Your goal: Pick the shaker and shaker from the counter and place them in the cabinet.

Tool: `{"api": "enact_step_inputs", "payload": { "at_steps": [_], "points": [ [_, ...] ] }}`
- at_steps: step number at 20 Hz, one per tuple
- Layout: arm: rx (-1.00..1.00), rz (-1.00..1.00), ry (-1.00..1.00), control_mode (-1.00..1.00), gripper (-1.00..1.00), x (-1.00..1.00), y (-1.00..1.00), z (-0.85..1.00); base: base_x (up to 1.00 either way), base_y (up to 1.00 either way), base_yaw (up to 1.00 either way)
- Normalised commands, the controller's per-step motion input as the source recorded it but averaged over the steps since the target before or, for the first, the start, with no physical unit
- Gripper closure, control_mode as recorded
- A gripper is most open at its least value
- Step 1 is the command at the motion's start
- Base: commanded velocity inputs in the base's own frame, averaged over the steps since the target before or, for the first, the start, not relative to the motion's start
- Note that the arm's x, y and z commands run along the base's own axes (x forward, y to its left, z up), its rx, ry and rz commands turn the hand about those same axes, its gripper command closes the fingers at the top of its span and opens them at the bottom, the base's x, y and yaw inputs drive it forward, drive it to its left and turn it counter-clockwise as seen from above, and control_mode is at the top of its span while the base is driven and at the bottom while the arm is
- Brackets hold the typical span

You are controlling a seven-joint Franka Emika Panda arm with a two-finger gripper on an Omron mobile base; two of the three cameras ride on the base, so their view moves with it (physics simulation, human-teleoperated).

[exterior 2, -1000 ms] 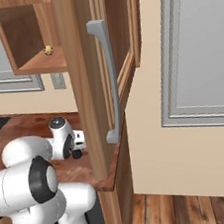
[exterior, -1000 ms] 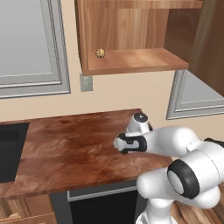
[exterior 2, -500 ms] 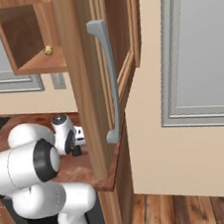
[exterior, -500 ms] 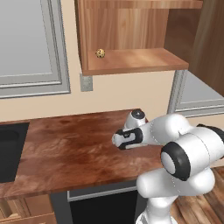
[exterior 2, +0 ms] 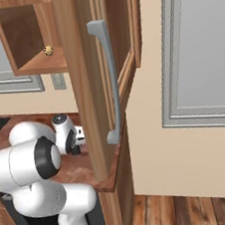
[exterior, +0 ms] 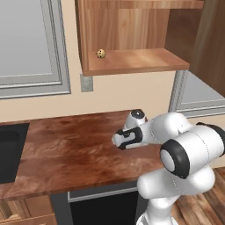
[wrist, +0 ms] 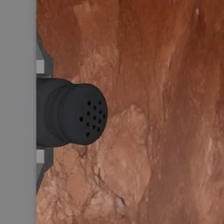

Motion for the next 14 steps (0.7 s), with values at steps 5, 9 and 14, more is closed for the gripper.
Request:
{"api": "enact_step_inputs", "payload": {
  "at_steps": [5,9,14],
  "points": [
    [0.00,0.01,-0.15,-1.00,1.00,-0.25,0.08,0.24,0.00,0.00,0.00],
    [0.00,0.00,-0.20,-1.00,1.00,-0.30,0.14,0.59,0.00,0.00,0.00],
    [0.03,0.00,-0.15,-1.00,1.00,-0.17,0.08,0.68,0.00,0.00,0.00]
  ]
}}
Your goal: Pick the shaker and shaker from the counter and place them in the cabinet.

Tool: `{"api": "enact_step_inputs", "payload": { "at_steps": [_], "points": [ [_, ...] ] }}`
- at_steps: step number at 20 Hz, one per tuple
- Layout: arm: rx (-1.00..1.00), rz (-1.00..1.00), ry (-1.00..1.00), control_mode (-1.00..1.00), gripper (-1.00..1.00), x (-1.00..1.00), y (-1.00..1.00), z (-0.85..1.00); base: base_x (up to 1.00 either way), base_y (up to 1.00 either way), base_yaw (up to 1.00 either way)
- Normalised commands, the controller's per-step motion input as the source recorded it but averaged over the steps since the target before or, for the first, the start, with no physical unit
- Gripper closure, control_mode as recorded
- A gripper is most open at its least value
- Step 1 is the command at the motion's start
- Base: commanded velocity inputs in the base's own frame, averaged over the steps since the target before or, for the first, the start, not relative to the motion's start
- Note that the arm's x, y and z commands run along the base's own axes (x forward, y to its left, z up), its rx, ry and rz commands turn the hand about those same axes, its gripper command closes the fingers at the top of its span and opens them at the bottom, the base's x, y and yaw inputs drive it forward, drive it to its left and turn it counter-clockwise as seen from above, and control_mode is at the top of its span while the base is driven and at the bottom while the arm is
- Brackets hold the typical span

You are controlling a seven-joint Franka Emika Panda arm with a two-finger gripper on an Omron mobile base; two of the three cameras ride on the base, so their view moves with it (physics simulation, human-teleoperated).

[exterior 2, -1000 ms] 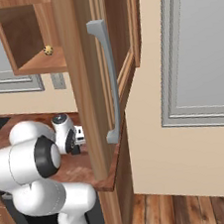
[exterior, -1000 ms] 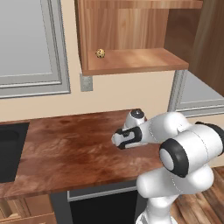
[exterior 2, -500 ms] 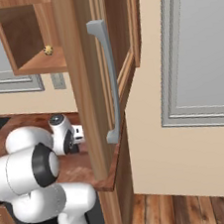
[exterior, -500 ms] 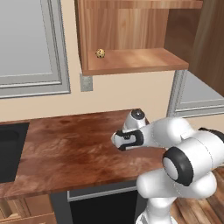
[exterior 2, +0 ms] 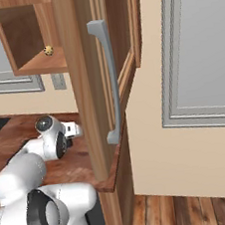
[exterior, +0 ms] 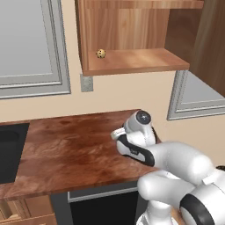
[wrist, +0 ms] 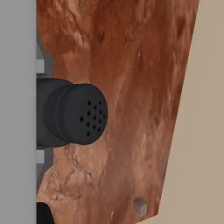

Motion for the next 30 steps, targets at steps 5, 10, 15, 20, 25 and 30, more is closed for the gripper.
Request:
{"api": "enact_step_inputs", "payload": {
  "at_steps": [5,10,15,20,25,30],
  "points": [
    [0.08,0.00,-0.07,-1.00,1.00,-0.01,0.08,0.70,0.00,0.00,0.00],
    [0.09,0.00,-0.01,-1.00,1.00,0.00,0.01,0.64,0.00,0.00,0.00],
    [0.00,0.00,-0.01,-1.00,1.00,-0.01,0.11,0.55,0.00,0.00,0.00],
    [0.00,0.00,-0.05,-1.00,1.00,-0.12,0.17,0.68,0.00,0.00,0.00],
    [0.00,0.00,-0.06,-1.00,1.00,-0.18,0.10,0.64,0.00,0.00,0.00],
    [0.00,0.00,-0.09,-1.00,1.00,-0.35,0.01,0.61,0.00,0.00,0.00]
  ]
}}
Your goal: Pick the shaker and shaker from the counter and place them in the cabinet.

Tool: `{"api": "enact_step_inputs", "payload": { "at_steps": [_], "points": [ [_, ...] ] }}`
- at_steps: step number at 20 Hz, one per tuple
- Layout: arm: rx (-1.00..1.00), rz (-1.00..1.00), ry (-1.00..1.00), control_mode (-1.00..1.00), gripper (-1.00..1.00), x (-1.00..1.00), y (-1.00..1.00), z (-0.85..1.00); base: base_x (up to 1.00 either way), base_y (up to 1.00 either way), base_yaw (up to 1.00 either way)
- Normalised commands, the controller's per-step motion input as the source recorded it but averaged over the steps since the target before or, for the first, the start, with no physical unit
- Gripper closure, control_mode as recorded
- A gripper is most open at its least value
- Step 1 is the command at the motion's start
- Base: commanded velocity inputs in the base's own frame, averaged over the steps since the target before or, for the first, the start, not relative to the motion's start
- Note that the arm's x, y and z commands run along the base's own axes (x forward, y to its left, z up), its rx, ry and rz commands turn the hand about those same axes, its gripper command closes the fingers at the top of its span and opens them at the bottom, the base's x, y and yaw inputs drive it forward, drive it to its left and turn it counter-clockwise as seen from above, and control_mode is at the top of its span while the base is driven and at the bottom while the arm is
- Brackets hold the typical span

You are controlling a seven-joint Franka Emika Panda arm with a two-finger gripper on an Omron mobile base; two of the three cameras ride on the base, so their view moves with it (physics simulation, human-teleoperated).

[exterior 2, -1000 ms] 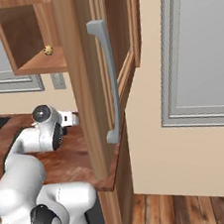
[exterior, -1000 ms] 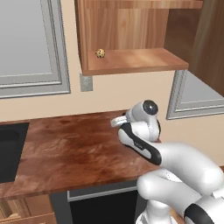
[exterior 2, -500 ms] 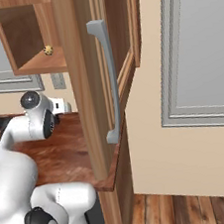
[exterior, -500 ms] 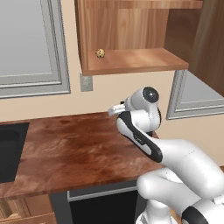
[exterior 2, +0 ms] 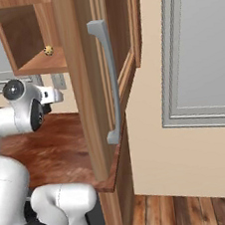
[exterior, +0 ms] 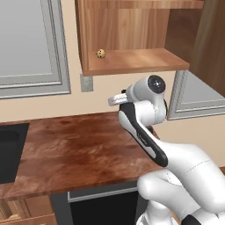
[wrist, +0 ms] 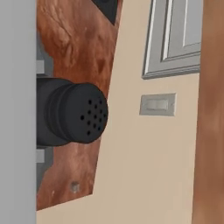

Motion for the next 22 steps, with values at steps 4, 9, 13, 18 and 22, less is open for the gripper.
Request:
{"api": "enact_step_inputs", "payload": {
  "at_steps": [4,9,13,18,22],
  "points": [
    [0.00,0.00,-0.10,-1.00,1.00,-0.42,0.00,0.58,0.00,0.00,0.00],
    [0.00,0.00,-0.11,-1.00,1.00,-0.31,0.00,0.53,0.00,0.00,0.00],
    [0.00,0.00,-0.10,-1.00,1.00,-0.12,0.00,0.44,0.00,0.00,0.00],
    [0.00,0.00,-0.10,-1.00,1.00,-0.01,0.00,0.43,0.00,0.00,0.00],
    [0.00,0.00,-0.05,-1.00,1.00,0.00,0.00,0.35,0.00,0.00,0.00]
  ]
}}
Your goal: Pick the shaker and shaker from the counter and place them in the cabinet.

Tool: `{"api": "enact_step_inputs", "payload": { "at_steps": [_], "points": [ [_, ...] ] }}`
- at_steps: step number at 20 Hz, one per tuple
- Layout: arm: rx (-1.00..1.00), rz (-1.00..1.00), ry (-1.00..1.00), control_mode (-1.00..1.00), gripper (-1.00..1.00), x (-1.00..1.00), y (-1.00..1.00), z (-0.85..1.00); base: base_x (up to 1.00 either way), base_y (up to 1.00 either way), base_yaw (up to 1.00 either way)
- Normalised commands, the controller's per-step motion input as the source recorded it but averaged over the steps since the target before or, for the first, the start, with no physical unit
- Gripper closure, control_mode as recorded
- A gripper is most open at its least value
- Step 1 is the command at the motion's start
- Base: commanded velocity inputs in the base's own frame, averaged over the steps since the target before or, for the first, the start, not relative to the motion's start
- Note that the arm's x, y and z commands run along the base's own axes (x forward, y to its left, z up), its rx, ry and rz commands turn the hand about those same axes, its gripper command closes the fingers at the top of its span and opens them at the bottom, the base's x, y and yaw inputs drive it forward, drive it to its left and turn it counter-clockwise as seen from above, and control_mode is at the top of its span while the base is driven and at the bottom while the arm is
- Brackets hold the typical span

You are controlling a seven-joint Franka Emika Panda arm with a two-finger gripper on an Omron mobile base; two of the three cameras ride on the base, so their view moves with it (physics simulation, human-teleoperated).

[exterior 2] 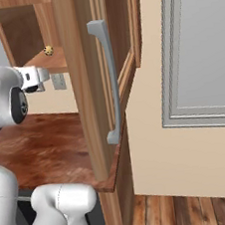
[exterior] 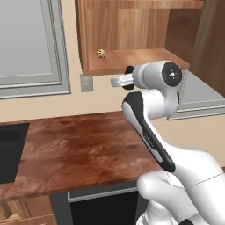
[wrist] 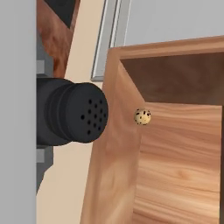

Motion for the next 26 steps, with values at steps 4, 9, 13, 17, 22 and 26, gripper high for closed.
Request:
{"api": "enact_step_inputs", "payload": {
  "at_steps": [4,9,13,17,22,26],
  "points": [
    [0.00,0.00,-0.01,-1.00,1.00,0.00,-0.07,0.32,0.00,0.00,0.00],
    [0.00,0.00,0.00,-1.00,1.00,0.00,-0.19,0.32,0.00,0.00,0.00],
    [0.00,0.00,0.00,-1.00,1.00,0.00,-0.28,0.22,0.00,0.00,0.00],
    [0.00,0.00,0.00,-1.00,1.00,0.09,-0.12,0.04,0.00,0.00,0.00],
    [0.00,0.00,0.00,-1.00,1.00,0.21,0.00,0.00,0.00,0.00,0.00],
    [-0.02,0.00,0.00,-1.00,1.00,0.25,0.00,0.00,0.00,0.00,0.00]
  ]
}}
